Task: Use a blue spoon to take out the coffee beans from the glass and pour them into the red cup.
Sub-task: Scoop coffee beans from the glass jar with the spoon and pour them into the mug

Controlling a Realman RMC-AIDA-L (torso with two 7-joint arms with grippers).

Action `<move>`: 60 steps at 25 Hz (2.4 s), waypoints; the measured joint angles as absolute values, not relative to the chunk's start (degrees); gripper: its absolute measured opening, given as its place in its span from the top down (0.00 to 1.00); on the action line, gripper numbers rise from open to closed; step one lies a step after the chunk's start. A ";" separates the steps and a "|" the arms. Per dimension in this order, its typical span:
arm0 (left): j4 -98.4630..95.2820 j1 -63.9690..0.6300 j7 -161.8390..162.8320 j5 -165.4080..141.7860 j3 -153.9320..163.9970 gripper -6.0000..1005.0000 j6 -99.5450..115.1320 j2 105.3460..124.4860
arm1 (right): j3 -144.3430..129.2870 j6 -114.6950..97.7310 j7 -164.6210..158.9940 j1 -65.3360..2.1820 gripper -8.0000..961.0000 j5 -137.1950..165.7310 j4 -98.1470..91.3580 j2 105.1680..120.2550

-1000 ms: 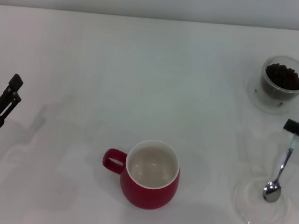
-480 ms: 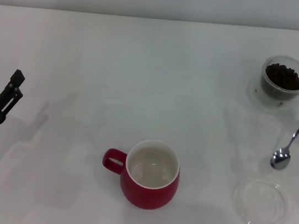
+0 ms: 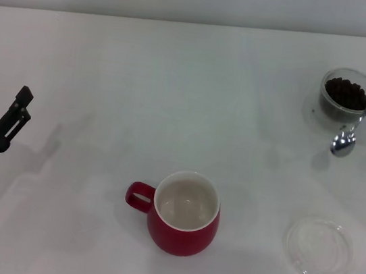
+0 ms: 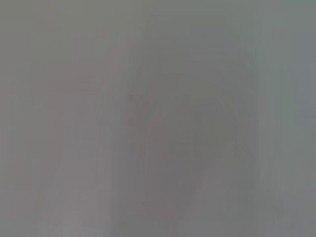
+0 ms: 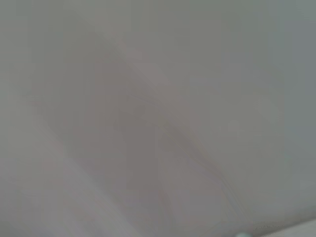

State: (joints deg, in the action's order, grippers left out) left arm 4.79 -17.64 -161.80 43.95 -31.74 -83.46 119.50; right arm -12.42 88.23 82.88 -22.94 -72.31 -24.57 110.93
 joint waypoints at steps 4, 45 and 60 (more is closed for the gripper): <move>5.33 -17.42 -161.80 43.95 -31.73 0.27 -82.93 119.53 | -12.48 86.96 84.70 -24.46 0.84 -74.04 -25.02 111.00; 8.44 -15.11 -161.80 43.68 -31.46 0.27 -83.03 119.62 | -13.20 69.66 105.60 -29.81 0.83 -81.83 -27.82 113.45; 8.38 -15.21 -161.80 43.68 -31.46 0.27 -82.80 119.53 | -13.21 65.55 111.95 -30.38 0.83 -81.83 -27.36 114.92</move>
State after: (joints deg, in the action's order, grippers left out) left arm 8.38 -15.21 -161.80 43.68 -31.46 -82.80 119.53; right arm -13.21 65.55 111.95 -30.38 -81.83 -27.36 114.92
